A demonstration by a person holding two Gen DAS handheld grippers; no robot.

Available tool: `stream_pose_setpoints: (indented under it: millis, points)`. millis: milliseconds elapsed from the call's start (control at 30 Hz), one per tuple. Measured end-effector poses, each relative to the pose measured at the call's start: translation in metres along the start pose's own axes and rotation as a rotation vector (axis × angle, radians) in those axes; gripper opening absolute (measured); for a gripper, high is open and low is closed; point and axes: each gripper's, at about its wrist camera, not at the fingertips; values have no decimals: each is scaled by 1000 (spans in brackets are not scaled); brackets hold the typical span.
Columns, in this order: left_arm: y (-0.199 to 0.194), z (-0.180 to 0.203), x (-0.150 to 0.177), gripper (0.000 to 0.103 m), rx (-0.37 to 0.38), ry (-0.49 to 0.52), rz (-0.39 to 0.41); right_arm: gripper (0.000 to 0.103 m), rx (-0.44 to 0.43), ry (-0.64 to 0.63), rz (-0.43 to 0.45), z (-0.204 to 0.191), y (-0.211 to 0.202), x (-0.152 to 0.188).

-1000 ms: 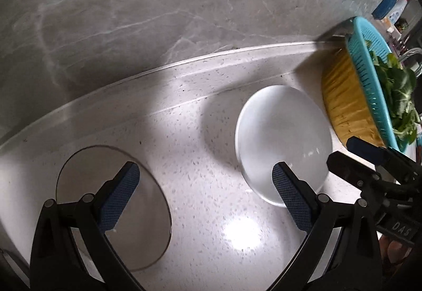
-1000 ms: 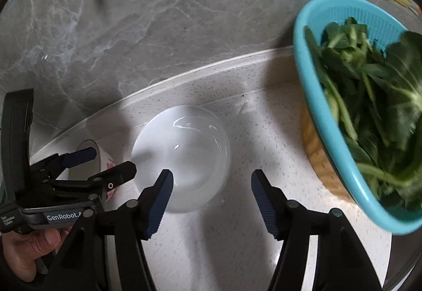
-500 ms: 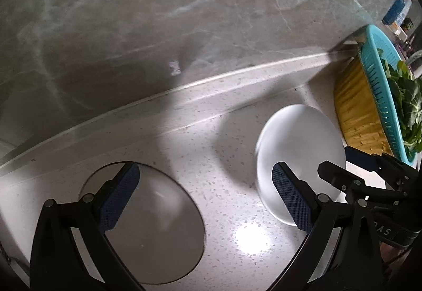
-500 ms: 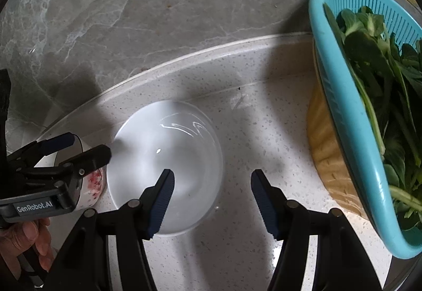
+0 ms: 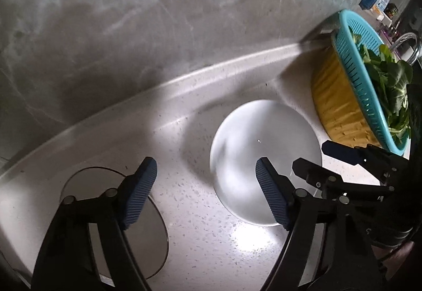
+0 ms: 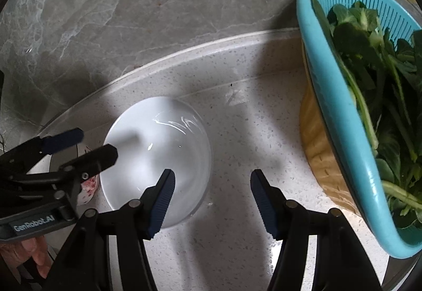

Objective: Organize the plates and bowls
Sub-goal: 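Move both grippers to the second white bowl beside the basket and close on its rim, then lift the second white bowl with both grippers and lower it into the first bowl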

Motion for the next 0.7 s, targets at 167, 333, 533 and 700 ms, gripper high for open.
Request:
stream_pose_setpoints:
  millis: [167,333,533,700]
  points:
    - [17,-6,2,61,35,-26,-39,61,-11,-8,-12,-2,10,-3]
    - [40,-11,3,30,70,-39,-85,54,-11,-18,-29,-7,24,-9]
    - [46,-11,0,18,88,-47,-84,23,-25,-31,-54,-9,37,-15]
    - [49,-8,-2,7,88,-31,-85,13,-37,-42,-54,-8,43,-18]
Point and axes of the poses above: each gripper's, at about its wrist camera, not at the fingertips, and y roughly the way its jaws point, z to its right, x to its underside, and after that the axes turned 1 degree about -z, right-handed
